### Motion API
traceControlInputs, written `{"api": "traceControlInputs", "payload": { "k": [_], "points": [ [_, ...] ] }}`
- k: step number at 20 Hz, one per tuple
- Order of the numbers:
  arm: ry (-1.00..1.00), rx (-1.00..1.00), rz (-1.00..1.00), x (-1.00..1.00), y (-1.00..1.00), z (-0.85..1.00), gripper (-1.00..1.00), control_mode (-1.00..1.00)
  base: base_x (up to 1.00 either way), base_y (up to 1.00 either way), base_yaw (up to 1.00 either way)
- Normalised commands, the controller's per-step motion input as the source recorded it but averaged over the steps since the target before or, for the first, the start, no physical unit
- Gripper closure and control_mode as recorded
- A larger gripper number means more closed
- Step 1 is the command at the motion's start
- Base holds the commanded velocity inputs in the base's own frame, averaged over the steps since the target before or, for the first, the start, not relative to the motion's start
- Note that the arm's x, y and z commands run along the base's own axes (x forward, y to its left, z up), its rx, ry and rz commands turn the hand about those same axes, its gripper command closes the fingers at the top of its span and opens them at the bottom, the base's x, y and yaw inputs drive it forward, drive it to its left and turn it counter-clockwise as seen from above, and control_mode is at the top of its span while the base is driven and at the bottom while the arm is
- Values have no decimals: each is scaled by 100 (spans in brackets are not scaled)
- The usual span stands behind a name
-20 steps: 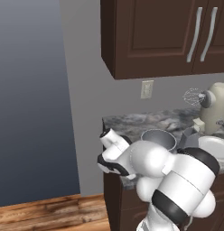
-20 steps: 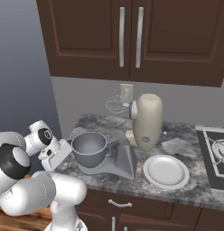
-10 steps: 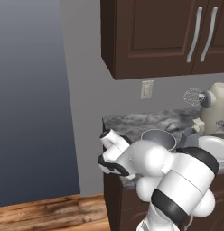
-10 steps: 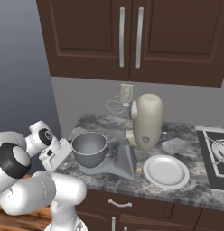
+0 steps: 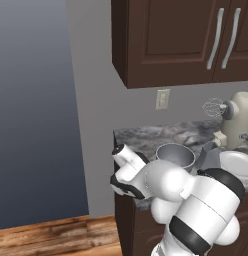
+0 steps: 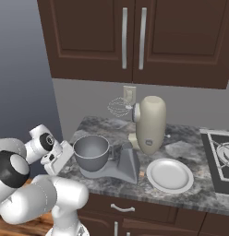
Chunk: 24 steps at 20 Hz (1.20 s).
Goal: Add butter and sugar cubes to the stand mixer bowl and then turn on the stand mixer to begin making frosting.
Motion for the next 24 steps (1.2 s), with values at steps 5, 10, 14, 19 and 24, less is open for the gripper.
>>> {"api": "traceControlInputs", "payload": {
  "k": [5,10,14,19,24],
  "points": [
    [5,-1,0,0,0,-22,100,-100,0,0,0],
    [3,-1,0,-2,-1,-17,100,-100,0,0,0],
    [0,0,-1,-14,-1,-1,100,-100,0,0,0],
    [0,0,-1,-16,15,12,100,-100,0,0,0],
    [-1,-2,0,-12,29,45,100,-100,0,0,0]
  ]
}}
